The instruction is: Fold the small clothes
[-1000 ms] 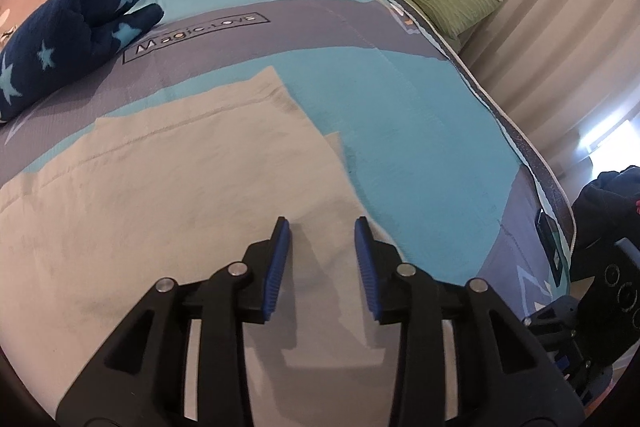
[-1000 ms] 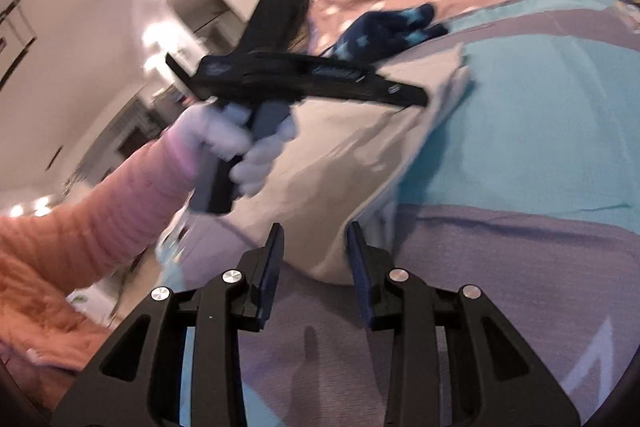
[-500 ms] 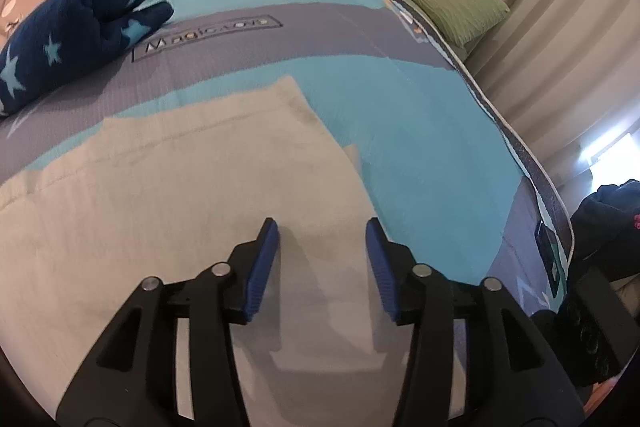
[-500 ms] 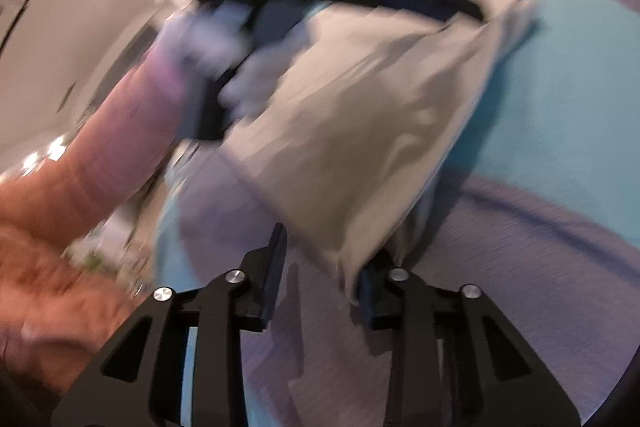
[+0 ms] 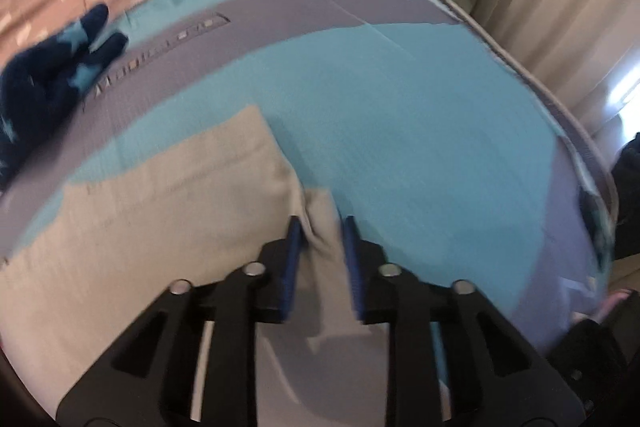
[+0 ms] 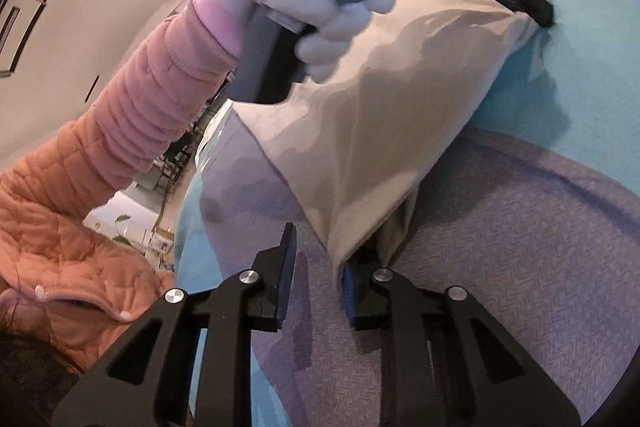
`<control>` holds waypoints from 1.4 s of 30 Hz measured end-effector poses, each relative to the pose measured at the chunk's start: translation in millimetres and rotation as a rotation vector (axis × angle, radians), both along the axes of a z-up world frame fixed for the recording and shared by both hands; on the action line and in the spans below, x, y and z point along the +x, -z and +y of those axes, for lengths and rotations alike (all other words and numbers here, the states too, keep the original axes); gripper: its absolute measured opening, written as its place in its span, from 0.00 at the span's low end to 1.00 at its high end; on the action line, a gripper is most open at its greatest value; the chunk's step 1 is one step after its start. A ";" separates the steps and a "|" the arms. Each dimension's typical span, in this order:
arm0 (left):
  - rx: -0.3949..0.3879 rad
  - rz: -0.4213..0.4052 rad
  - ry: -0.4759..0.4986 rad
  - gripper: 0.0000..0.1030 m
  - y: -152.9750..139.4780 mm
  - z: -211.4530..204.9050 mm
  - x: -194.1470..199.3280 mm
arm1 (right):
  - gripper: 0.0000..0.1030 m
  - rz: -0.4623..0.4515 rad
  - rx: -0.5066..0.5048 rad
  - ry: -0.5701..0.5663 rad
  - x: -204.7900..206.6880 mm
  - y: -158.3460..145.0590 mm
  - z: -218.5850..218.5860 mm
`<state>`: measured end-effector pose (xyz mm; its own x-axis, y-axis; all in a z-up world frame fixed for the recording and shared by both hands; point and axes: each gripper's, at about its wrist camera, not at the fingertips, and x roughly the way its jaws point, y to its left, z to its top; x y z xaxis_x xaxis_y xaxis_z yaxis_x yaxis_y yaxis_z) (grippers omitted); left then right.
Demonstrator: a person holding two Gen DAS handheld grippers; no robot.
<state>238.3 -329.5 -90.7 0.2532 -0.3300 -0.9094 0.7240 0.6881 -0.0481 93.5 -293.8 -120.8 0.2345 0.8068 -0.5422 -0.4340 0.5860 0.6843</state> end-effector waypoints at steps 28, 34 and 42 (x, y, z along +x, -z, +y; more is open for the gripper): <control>-0.263 -0.230 -0.218 0.60 -66.2 258.4 -95.3 | 0.13 -0.024 -0.088 0.495 -80.2 -40.0 -13.9; -0.304 -0.243 -0.584 0.60 -50.9 446.0 -139.8 | 0.26 -0.029 -0.091 0.451 -53.7 -49.9 27.6; -0.456 -0.106 -0.687 0.59 -10.5 543.9 -178.2 | 0.27 0.209 0.062 0.688 -62.9 -13.3 36.5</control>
<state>60.0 214.4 -80.2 0.6097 -0.4012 -0.6836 0.1661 0.9079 -0.3848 30.6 -257.3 -107.5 0.5971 0.5448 -0.5888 0.1624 0.6367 0.7538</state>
